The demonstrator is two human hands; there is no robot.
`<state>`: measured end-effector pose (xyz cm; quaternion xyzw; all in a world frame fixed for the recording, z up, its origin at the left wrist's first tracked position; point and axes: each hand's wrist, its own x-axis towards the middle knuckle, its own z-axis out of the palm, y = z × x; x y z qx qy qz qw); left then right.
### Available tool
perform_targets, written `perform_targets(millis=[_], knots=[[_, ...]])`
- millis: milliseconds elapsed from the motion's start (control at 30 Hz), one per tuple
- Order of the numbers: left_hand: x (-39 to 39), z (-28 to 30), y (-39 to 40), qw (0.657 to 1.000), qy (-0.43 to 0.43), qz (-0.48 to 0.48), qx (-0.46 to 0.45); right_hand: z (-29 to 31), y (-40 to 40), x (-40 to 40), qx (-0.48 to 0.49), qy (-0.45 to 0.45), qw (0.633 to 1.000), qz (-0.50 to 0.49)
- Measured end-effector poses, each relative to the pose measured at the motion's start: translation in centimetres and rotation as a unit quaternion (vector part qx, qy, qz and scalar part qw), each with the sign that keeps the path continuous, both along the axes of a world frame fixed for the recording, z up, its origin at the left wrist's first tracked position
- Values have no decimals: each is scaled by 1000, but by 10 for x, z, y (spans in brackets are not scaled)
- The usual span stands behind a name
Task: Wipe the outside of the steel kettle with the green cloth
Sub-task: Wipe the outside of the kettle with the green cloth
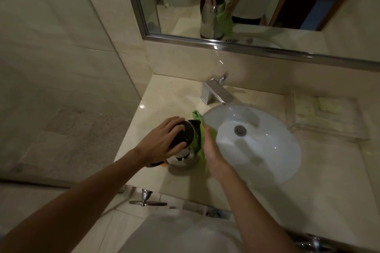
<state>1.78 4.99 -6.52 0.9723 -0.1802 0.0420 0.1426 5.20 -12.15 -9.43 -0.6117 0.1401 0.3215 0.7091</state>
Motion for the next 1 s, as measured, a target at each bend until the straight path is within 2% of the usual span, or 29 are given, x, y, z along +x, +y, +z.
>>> perform_targets(millis=[100, 267, 333, 433, 533, 633, 700, 833, 1000], knots=[[3, 3, 2, 998, 11, -54, 34, -2, -14, 16, -13, -39, 999, 17], [1, 3, 5, 997, 22, -61, 30, -43, -26, 1, -51, 95, 993, 52], [-3, 4, 0, 1000, 2, 20, 1, -59, -34, -3, -74, 135, 987, 51], [-13, -1, -17, 976, -31, 215, -8, -59, -36, 0, -56, 108, 992, 29], [-19, -6, -46, 926, -2, 374, -58, -24, -32, 6, -4, 58, 998, 21], [-10, 1, -68, 852, 31, 502, -144, 1, -33, 14, -28, 2, 999, 47], [-4, 3, -73, 820, 26, 546, -168, 6, -42, 12, -45, -19, 997, 66], [-1, 5, -64, 815, -2, 540, -210, 6, -57, -2, -64, -27, 994, 82], [-2, 0, -45, 837, -12, 473, -275, 12, -43, -5, -33, -65, 980, 184]])
